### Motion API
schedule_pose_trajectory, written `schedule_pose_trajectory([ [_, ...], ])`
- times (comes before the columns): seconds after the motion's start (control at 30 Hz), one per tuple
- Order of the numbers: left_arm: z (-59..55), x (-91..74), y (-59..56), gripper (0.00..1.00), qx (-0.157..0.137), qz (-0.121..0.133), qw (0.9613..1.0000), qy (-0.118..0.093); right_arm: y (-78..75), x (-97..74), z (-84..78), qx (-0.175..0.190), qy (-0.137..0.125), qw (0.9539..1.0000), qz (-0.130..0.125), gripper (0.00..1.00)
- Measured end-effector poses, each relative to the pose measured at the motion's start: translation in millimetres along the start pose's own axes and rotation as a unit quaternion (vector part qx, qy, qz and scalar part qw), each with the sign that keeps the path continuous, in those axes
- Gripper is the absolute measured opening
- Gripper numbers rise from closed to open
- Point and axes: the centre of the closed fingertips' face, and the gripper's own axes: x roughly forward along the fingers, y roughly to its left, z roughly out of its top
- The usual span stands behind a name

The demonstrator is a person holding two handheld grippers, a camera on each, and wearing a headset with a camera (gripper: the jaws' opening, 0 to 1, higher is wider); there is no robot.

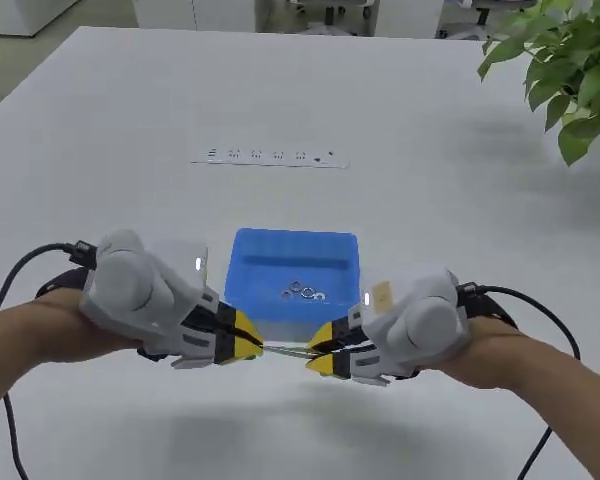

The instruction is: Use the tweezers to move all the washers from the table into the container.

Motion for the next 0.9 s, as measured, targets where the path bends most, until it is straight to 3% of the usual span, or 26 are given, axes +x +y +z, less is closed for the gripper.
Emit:
schedule_pose_trajectory([
  [0.27, -21.2, 14.5, -4.4, 0.05, 0.017, -0.008, 0.9989, 0.044, 9.6, 10.9, -10.4, -0.001, 0.018, 0.9997, 0.014, 0.09],
  [0.5, -35.2, 27.3, -2.3, 0.05, 0.019, -0.007, 0.9976, 0.065, 9.8, 14.6, -18.3, -0.001, 0.028, 0.9994, 0.018, 0.09],
  [0.9, -48.5, 40.1, -3.2, 0.05, 0.015, -0.014, 0.9962, 0.085, 12.9, 21.8, -28.1, -0.003, 0.047, 0.9986, 0.025, 0.11],
])
